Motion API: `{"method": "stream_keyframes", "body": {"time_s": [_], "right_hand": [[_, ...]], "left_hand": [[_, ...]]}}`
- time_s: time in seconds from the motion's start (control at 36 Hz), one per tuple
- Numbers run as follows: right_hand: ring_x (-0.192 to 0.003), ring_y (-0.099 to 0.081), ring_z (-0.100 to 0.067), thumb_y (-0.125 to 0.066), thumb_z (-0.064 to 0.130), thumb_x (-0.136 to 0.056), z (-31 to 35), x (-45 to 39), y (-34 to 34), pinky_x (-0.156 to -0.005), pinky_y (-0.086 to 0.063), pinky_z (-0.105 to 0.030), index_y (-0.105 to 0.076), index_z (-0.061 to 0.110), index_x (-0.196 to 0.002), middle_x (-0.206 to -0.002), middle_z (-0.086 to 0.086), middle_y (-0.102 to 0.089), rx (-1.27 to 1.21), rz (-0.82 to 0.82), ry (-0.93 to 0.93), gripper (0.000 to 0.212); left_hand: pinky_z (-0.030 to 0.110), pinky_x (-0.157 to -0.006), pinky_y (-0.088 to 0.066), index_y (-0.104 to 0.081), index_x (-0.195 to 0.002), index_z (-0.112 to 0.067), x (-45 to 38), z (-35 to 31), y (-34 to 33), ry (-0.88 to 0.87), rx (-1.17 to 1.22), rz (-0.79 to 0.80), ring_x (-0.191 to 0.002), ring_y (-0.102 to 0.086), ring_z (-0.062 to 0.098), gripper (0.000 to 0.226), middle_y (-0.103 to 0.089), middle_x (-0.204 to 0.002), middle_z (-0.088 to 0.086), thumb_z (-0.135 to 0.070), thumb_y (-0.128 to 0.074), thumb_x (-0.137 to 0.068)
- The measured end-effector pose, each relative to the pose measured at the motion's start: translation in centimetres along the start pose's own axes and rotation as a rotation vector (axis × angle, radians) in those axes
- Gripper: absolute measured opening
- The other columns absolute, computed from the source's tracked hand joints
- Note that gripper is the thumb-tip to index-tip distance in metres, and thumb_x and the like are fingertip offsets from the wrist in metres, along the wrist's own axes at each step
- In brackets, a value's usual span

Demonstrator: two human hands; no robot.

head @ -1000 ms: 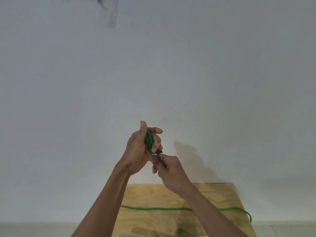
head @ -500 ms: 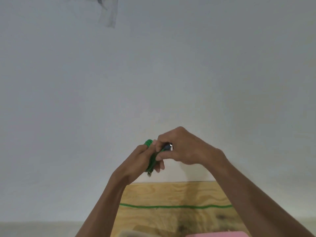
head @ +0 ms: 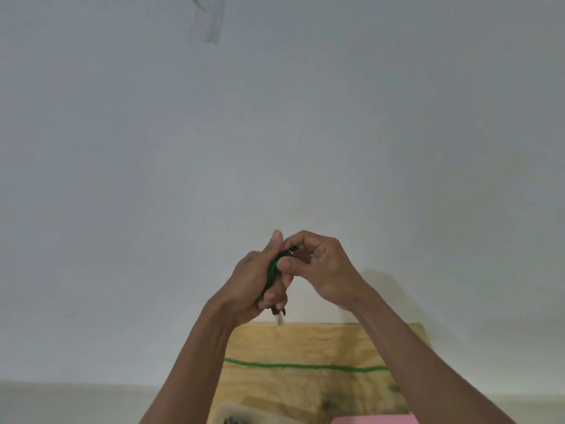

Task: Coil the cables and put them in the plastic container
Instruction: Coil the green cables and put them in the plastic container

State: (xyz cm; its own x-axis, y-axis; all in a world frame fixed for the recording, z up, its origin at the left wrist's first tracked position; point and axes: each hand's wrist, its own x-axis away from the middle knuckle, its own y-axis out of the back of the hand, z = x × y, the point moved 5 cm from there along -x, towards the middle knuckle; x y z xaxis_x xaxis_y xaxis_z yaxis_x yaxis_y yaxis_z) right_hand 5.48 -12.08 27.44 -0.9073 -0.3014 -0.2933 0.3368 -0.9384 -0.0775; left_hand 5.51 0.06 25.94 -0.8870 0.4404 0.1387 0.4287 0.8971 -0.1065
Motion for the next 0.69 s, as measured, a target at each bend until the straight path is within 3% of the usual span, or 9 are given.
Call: {"method": "stream_keyframes", "body": {"time_s": [0.08, 0.17, 0.22, 0.28, 0.36, 0.44, 0.56, 0.64, 0.69], "right_hand": [[-0.056, -0.063, -0.036, -0.073, 0.007, -0.084, 0.0, -0.1, 0.0, -0.059, -0.055, -0.042, -0.067, 0.005, -0.095, -0.062, -0.015, -0.061, -0.004, -0.080, 0.034, 0.013], [-0.048, -0.061, -0.034, -0.069, 0.004, -0.087, 0.2, -0.3, -0.1, -0.052, -0.053, -0.042, -0.064, -0.001, -0.099, -0.059, -0.016, -0.061, -0.008, -0.116, 0.063, 0.013], [-0.059, -0.066, -0.031, -0.072, 0.004, -0.085, 0.3, -0.4, 0.2, -0.060, -0.055, -0.042, -0.066, -0.001, -0.098, -0.068, -0.018, -0.067, 0.026, -0.158, 0.079, 0.015], [-0.077, -0.069, -0.021, -0.077, 0.004, -0.080, 0.2, -0.4, 0.8, -0.075, -0.057, -0.030, -0.071, 0.002, -0.096, -0.083, -0.013, -0.073, 0.099, -0.210, 0.083, 0.018], [-0.081, -0.069, -0.018, -0.081, 0.004, -0.076, 0.0, -0.5, 1.0, -0.079, -0.055, -0.024, -0.073, 0.003, -0.094, -0.087, -0.013, -0.074, 0.107, -0.211, 0.076, 0.020], [-0.081, -0.070, -0.020, -0.082, 0.004, -0.074, -0.3, -0.5, 1.1, -0.080, -0.056, -0.027, -0.074, 0.004, -0.093, -0.086, -0.009, -0.074, 0.070, -0.254, 0.083, 0.020], [-0.097, -0.067, -0.014, -0.079, 0.021, -0.082, -1.7, -0.1, 0.4, -0.085, -0.058, -0.037, -0.076, 0.023, -0.098, -0.104, 0.002, -0.067, 0.217, -0.388, 0.086, 0.016], [-0.108, -0.056, -0.013, -0.062, 0.028, -0.095, -2.5, 0.9, -0.5, -0.089, -0.052, -0.027, -0.071, 0.032, -0.115, -0.111, 0.007, -0.048, 0.490, -0.448, 0.151, 0.022], [-0.104, -0.055, -0.014, -0.059, 0.022, -0.097, -2.7, 1.5, -0.8, -0.086, -0.047, -0.018, -0.071, 0.028, -0.118, -0.105, 0.008, -0.048, 0.575, -0.485, 0.195, 0.025]], "left_hand": [[0.038, -0.059, -0.045, -0.056, -0.062, -0.001, -0.2, -0.4, -0.2, -0.048, -0.019, -0.160, -0.038, -0.031, 0.022, 0.075, -0.035, -0.041, 0.009, -0.068, -0.044, -0.092], [0.035, -0.053, -0.042, -0.059, -0.060, 0.001, -0.5, -0.4, -0.6, -0.116, 0.001, -0.348, -0.036, -0.037, 0.023, 0.075, -0.037, -0.042, 0.011, -0.065, -0.048, -0.093], [0.030, -0.047, -0.041, -0.058, -0.061, 0.009, -0.7, -0.4, -0.2, -0.192, 0.018, -0.496, -0.038, -0.039, 0.022, 0.077, -0.039, -0.042, 0.012, -0.060, -0.052, -0.094], [0.028, -0.045, -0.041, -0.056, -0.064, 0.014, -0.8, -0.5, 0.6, -0.252, -0.018, -0.607, -0.042, -0.043, 0.022, 0.076, -0.045, -0.045, 0.013, -0.055, -0.054, -0.095], [0.027, -0.046, -0.040, -0.055, -0.067, 0.014, -1.0, -0.6, 1.1, -0.282, -0.059, -0.583, -0.044, -0.043, 0.021, 0.075, -0.047, -0.049, 0.014, -0.054, -0.050, -0.098], [0.029, -0.047, -0.038, -0.057, -0.069, 0.009, -1.1, -0.4, 0.8, -0.299, -0.146, -0.578, -0.045, -0.042, 0.020, 0.072, -0.046, -0.048, 0.010, -0.053, -0.043, -0.101], [0.032, -0.053, -0.029, -0.052, -0.058, 0.000, -1.2, 0.0, 1.2, -0.271, -0.145, -0.731, -0.047, -0.029, 0.016, 0.069, -0.028, -0.048, -0.001, -0.052, -0.044, -0.101], [0.039, -0.046, -0.041, -0.062, -0.054, -0.011, -0.9, 0.4, 1.6, -0.211, -0.081, -0.841, -0.045, -0.035, 0.021, 0.066, -0.030, -0.040, -0.009, -0.056, -0.045, -0.099], [0.044, -0.038, -0.049, -0.063, -0.061, -0.006, -0.6, 0.3, 1.6, -0.201, -0.073, -0.883, -0.041, -0.040, 0.024, 0.066, -0.034, -0.038, -0.010, -0.057, -0.047, -0.098]]}}
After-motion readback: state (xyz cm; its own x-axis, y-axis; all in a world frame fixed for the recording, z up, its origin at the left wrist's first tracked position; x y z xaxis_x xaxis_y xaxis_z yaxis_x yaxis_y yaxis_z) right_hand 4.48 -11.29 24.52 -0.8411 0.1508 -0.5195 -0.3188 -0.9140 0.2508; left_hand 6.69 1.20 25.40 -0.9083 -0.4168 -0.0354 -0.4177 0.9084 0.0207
